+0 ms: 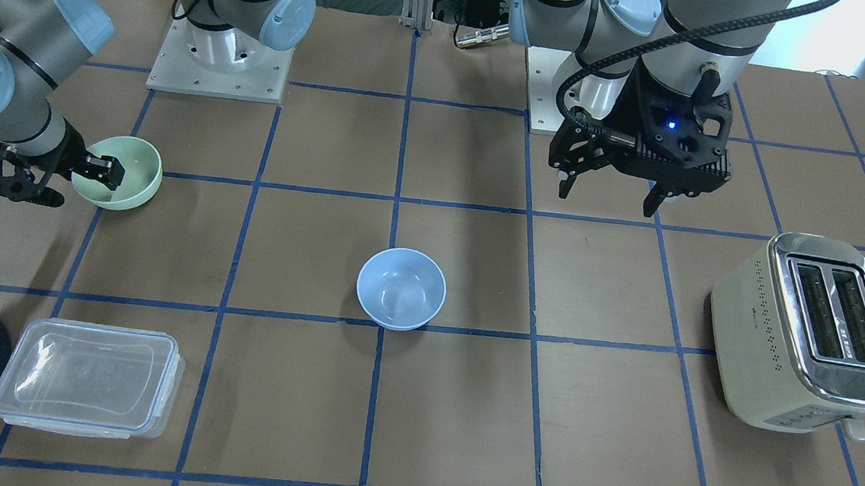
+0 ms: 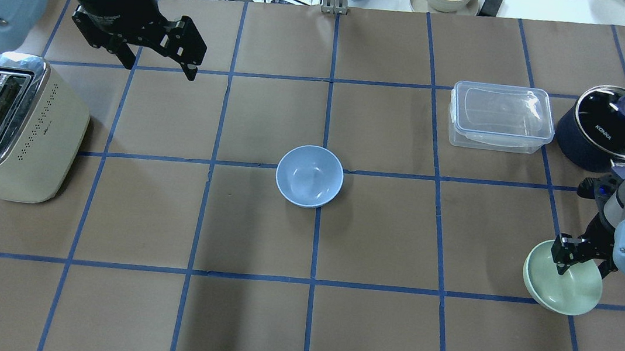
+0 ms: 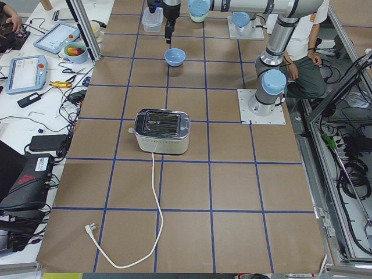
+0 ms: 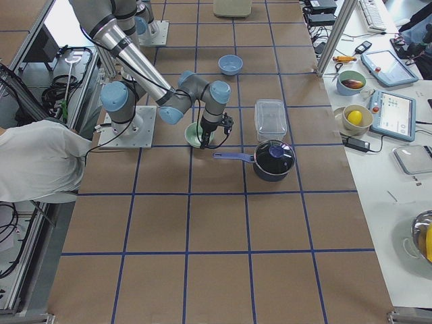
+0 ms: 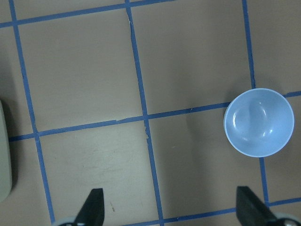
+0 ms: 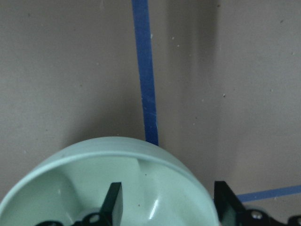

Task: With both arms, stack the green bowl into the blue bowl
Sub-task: 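Release the blue bowl with the left gripper while the right gripper reaches the green bowl, then grasp the pale green bowl's rim with the right gripper and lift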

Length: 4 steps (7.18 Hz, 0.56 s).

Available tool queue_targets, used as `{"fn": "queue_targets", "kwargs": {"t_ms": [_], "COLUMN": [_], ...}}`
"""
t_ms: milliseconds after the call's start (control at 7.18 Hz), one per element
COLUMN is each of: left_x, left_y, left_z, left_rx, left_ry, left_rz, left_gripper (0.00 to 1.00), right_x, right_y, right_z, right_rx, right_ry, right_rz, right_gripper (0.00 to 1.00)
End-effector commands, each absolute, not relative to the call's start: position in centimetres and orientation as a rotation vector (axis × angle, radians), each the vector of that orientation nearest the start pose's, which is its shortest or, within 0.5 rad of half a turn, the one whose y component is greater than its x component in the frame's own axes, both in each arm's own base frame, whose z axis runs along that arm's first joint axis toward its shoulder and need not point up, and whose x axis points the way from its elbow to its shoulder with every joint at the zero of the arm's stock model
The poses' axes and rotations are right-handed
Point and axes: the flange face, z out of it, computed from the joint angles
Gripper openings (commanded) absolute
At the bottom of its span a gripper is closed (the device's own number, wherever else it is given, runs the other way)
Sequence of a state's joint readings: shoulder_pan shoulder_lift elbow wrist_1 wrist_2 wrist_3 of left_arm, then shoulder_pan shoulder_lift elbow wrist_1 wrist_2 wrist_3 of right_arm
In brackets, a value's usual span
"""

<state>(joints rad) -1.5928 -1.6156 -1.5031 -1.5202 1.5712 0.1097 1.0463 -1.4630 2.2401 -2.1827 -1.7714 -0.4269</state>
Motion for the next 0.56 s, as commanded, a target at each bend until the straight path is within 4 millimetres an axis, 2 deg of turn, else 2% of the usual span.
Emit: {"fn": "queue_targets", "kwargs": {"t_ms": [0, 418], "left_x": [-13.68, -13.45], "left_y": [-51.81, -52.33], "left_z": [51.29, 51.41], "left_rx": [0.204, 0.169], "left_ry": [3.102, 3.112], "left_rz": [-0.076, -0.106], "left_gripper": [1.00, 1.00], "right_x": [-10.63, -10.76], "right_y": [-40.90, -41.39], "right_z": [19.73, 20.52], "right_rx": [0.118, 0.126], "right_ry": [3.223, 3.233], "right_rz": [0.392, 0.350], "right_gripper": [0.01, 0.00]}}
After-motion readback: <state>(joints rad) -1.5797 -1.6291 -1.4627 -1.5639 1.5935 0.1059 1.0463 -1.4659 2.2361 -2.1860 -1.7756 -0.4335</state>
